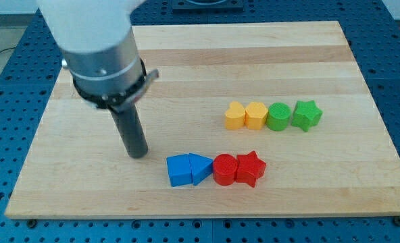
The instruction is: Point your arm at the top left of the heart
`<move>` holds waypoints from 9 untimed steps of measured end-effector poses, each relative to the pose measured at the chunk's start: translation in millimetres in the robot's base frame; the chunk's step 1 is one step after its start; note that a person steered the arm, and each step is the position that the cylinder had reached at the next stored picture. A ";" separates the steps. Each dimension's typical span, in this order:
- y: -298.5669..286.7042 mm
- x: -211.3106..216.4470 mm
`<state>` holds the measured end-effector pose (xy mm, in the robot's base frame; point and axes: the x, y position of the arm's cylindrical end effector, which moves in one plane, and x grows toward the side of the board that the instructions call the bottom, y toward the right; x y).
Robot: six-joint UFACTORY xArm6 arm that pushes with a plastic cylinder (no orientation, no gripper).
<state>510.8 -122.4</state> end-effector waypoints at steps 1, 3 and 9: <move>-2.1 -13.1; -19.2 -11.7; 72.7 -93.5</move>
<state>417.3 -49.7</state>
